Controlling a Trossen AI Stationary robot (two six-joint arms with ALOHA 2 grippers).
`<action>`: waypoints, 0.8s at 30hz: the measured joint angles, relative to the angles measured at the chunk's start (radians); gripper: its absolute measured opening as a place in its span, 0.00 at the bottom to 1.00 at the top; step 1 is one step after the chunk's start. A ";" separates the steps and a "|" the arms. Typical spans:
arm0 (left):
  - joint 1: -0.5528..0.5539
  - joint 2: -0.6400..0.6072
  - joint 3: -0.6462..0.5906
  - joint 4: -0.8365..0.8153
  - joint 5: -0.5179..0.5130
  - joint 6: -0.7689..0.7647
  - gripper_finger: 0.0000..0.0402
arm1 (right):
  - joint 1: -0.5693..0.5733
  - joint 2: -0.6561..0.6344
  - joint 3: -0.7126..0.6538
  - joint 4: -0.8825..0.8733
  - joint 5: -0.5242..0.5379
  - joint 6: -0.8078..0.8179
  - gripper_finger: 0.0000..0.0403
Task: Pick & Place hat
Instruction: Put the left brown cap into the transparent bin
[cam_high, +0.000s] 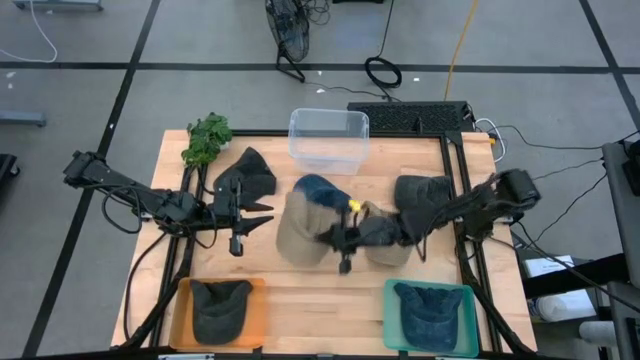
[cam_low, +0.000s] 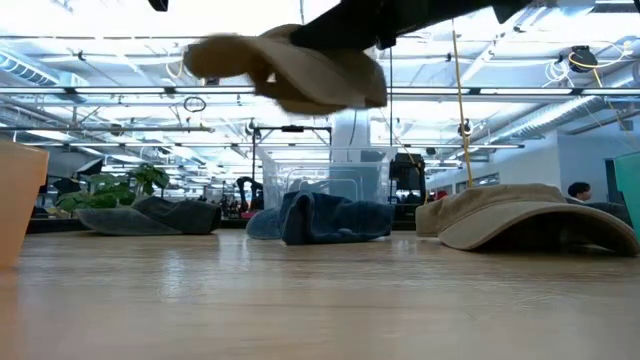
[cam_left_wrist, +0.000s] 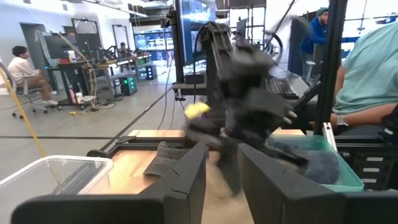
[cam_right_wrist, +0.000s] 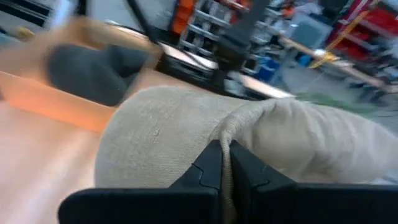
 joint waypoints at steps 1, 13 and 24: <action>0.000 0.000 0.000 0.000 -0.005 0.003 0.25 | -0.029 -0.029 0.000 -0.034 -0.024 -0.031 0.00; 0.000 0.000 0.000 0.009 -0.017 -0.020 0.25 | -0.351 -0.144 0.000 -0.127 -0.108 -0.487 0.00; 0.041 0.000 0.000 0.042 -0.025 -0.005 0.25 | -0.515 -0.144 0.000 -0.058 -0.109 -0.902 0.00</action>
